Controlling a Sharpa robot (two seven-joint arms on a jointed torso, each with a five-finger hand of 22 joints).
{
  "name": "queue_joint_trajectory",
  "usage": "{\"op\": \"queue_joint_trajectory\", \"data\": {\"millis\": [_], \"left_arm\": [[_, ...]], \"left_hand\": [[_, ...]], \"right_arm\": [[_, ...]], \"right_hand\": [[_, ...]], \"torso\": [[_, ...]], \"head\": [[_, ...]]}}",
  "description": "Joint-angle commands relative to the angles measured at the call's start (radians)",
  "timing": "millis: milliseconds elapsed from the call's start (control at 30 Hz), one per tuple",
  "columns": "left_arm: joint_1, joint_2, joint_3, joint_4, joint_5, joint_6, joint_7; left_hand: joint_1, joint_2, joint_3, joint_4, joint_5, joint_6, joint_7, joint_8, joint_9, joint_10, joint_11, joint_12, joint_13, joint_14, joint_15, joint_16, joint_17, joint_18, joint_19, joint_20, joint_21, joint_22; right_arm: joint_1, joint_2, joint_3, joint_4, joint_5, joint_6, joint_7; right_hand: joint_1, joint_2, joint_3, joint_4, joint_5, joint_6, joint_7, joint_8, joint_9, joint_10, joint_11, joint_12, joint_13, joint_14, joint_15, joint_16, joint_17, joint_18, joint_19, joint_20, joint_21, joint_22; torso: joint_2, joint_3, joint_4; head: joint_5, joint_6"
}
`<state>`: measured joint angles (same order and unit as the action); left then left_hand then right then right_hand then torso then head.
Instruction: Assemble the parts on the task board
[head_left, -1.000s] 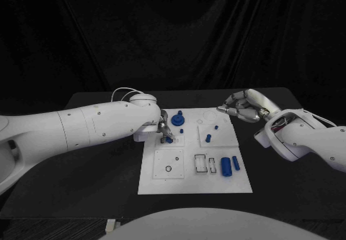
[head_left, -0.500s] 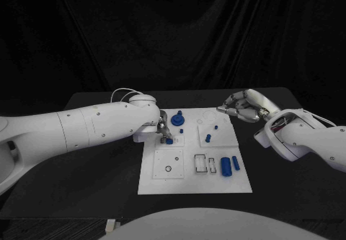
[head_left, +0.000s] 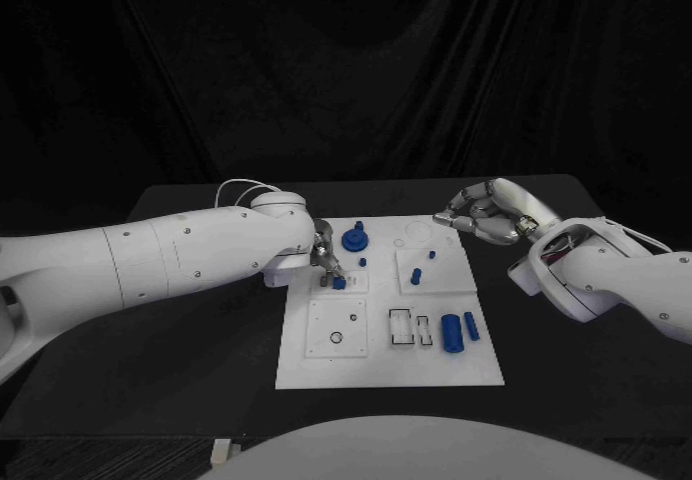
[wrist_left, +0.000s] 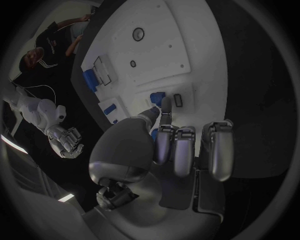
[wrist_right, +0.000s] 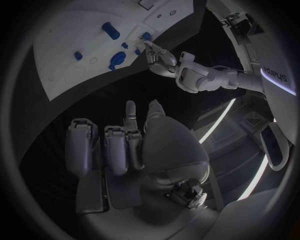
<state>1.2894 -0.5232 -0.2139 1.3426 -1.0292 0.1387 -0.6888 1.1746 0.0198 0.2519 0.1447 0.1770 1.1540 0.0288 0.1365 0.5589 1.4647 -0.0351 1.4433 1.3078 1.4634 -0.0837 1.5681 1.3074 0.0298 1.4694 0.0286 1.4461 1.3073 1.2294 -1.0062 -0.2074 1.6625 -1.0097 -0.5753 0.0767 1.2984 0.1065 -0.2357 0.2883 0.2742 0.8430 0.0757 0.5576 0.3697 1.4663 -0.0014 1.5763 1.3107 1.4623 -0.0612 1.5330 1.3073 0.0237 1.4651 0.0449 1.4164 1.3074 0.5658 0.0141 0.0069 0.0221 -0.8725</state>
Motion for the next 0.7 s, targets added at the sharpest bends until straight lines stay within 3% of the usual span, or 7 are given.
{"op": "queue_joint_trajectory", "data": {"millis": [33,267,400,467,533,600,700], "left_arm": [[-0.002,-0.006,0.001,0.015,0.006,-0.078,0.047],[-0.002,-0.023,0.001,0.031,0.006,-0.098,0.055],[-0.002,-0.066,0.001,0.072,0.006,-0.144,0.064],[0.0,-0.101,0.001,0.106,0.006,-0.172,0.071],[0.001,-0.126,0.001,0.129,0.006,-0.192,0.077],[0.005,-0.164,0.001,0.163,0.006,-0.219,0.089],[0.009,-0.211,0.001,0.2,0.006,-0.246,0.113]], "left_hand": [[0.01,-0.002,0.004,-0.001,0.005,0.006,0.003,-0.002,0.001,0.042,-0.006,-0.009,0.15,0.107,-0.003,0.003,0.263,0.001,0.033,-0.001,-0.004,0.223],[0.009,-0.008,0.002,0.001,-0.003,0.004,0.005,-0.003,0.002,0.027,-0.005,-0.039,0.126,0.107,-0.003,0.003,0.263,0.002,0.03,-0.001,-0.01,0.221],[-0.002,-0.017,-0.006,0.014,-0.034,0.003,0.004,0.006,0.014,0.029,-0.004,-0.038,0.127,0.107,-0.002,0.003,0.263,0.003,0.027,0.0,-0.014,0.22],[-0.014,-0.028,-0.03,0.034,-0.074,-0.027,0.005,0.054,0.064,0.032,-0.004,-0.032,0.131,0.107,-0.004,0.003,0.263,0.003,0.027,0.001,-0.016,0.22],[-0.021,-0.026,-0.052,0.056,-0.067,-0.051,0.002,0.099,0.108,0.035,-0.005,-0.028,0.135,0.107,-0.004,0.003,0.263,0.002,0.029,-0.001,-0.013,0.221],[-0.015,-0.026,-0.068,0.068,-0.067,-0.069,-0.002,0.139,0.143,0.036,-0.006,-0.025,0.137,0.107,-0.007,0.003,0.263,0.002,0.03,-0.002,-0.013,0.221],[-0.003,-0.026,-0.099,0.089,-0.053,-0.093,-0.009,0.223,0.214,0.042,-0.015,-0.014,0.145,0.107,-0.011,0.003,0.263,0.001,0.034,-0.008,-0.006,0.223]], "right_arm": [[-0.003,-0.002,0.001,0.001,-0.006,0.004,-0.016],[-0.005,-0.001,0.001,0.001,-0.01,0.001,-0.013],[-0.011,0.002,0.001,0.015,-0.083,-0.012,-0.03],[-0.013,0.007,0.001,0.028,-0.158,-0.018,-0.057],[-0.015,0.013,0.001,0.039,-0.227,-0.02,-0.088],[-0.02,0.027,0.001,0.054,-0.316,-0.02,-0.138],[-0.028,0.053,0.001,0.07,-0.416,-0.009,-0.212]], "right_hand": [[0.01,0.004,-0.006,0.001,-0.003,-0.007,0.001,0.006,0.001,0.105,0.003,-0.006,0.26,0.085,0.0,-0.005,0.154,0.02,0.017,0.005,-0.005,0.205],[0.026,-0.004,-0.01,-0.003,-0.008,-0.015,0.002,0.007,-0.002,0.105,0.003,-0.006,0.26,0.085,0.0,-0.006,0.153,0.02,0.017,0.005,-0.006,0.204],[0.097,-0.035,-0.012,-0.03,-0.011,-0.043,0.009,-0.001,-0.014,0.105,0.008,-0.006,0.26,0.087,0.002,-0.002,0.162,0.018,0.022,0.007,0.0,0.208],[0.136,-0.049,-0.011,-0.046,0.03,-0.066,0.02,-0.023,-0.034,0.105,0.017,-0.006,0.26,0.088,0.009,-0.002,0.162,0.015,0.028,0.011,0.01,0.211],[0.148,-0.056,-0.013,-0.05,0.04,-0.078,0.027,-0.039,-0.047,0.105,0.023,-0.006,0.26,0.087,0.014,-0.004,0.157,0.014,0.03,0.015,0.012,0.212],[0.174,-0.068,-0.013,-0.06,0.089,-0.099,0.04,-0.08,-0.079,0.105,0.035,-0.006,0.26,0.087,0.024,-0.003,0.158,0.013,0.033,0.024,0.014,0.213],[0.182,-0.076,-0.014,-0.062,0.097,-0.11,0.047,-0.108,-0.102,0.105,0.041,-0.006,0.26,0.087,0.03,-0.003,0.158,0.012,0.035,0.03,0.018,0.215]], "torso": [[0.0,0.0011,0.0012],[0.0,0.001,0.0012],[0.0,0.001,0.0012],[0.0,0.001,0.0013],[0.0,0.001,0.0011],[0.0,0.001,0.0012],[0.0,0.0009,0.0008]], "head": [[0.002,0.0],[0.006,0.0],[0.012,0.0],[0.014,0.0],[0.015,0.0],[0.019,0.0],[0.022,0.0]]}}
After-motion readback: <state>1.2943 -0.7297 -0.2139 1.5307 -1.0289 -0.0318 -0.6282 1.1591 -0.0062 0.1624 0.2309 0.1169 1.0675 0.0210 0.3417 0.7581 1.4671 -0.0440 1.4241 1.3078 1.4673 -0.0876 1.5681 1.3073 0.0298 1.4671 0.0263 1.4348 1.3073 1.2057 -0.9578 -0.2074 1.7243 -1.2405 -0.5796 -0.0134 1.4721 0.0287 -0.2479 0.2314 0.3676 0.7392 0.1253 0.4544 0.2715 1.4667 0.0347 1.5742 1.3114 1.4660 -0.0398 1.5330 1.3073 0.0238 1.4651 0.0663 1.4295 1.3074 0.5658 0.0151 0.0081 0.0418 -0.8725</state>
